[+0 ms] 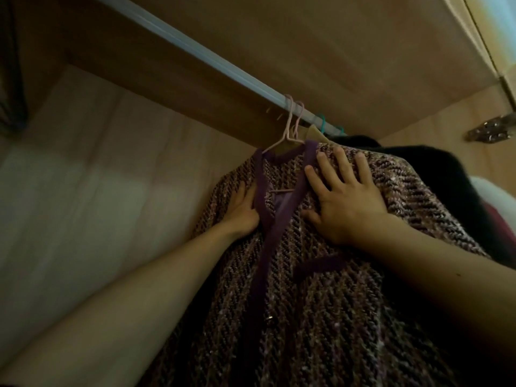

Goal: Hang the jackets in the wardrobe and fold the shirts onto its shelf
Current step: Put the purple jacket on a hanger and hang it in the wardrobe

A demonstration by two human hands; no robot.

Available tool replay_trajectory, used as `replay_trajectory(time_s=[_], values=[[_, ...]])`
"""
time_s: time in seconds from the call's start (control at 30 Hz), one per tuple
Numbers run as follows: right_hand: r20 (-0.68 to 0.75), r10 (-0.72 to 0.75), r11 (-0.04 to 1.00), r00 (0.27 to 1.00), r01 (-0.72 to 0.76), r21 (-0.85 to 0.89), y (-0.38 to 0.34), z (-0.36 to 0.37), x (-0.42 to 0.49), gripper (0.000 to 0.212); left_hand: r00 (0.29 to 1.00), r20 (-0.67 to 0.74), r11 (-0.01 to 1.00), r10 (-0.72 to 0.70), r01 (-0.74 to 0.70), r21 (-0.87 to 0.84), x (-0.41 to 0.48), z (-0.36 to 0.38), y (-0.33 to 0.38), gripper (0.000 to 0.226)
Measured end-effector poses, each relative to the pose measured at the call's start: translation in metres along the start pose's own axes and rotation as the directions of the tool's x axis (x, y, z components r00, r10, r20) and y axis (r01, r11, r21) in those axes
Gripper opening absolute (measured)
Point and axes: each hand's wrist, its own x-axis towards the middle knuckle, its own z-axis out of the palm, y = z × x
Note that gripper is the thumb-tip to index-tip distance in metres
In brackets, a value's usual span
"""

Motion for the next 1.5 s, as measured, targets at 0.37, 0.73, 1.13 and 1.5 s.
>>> replay_trajectory(time_s=[0.37, 0.73, 1.13, 1.5], values=[[0.104, -0.022, 0.999, 0.994, 0.017, 0.045, -0.017, -0.031, -0.025, 0.083, 0.965, -0.165, 0.963, 0.205, -0.229, -0.141, -0.060, -0.020, 0.006, 0.063], [0.068, -0.103, 0.987, 0.992, 0.093, 0.133, -0.037, -0.074, -0.070, 0.082, 0.989, -0.148, 0.984, 0.016, -0.041, -0.170, -0.129, -0.075, 0.032, 0.053], [0.019, -0.147, 0.962, 0.989, 0.139, 0.234, -0.037, -0.098, -0.104, 0.077, 0.983, -0.179, 0.997, -0.051, 0.062, 0.051, -0.184, -0.060, 0.065, 0.059], [-0.180, -0.151, 0.807, 0.972, 0.227, 0.545, 0.034, -0.105, -0.174, 0.072, 0.979, -0.195, 0.868, -0.065, 0.152, 0.473, -0.244, -0.082, 0.193, 0.082]])
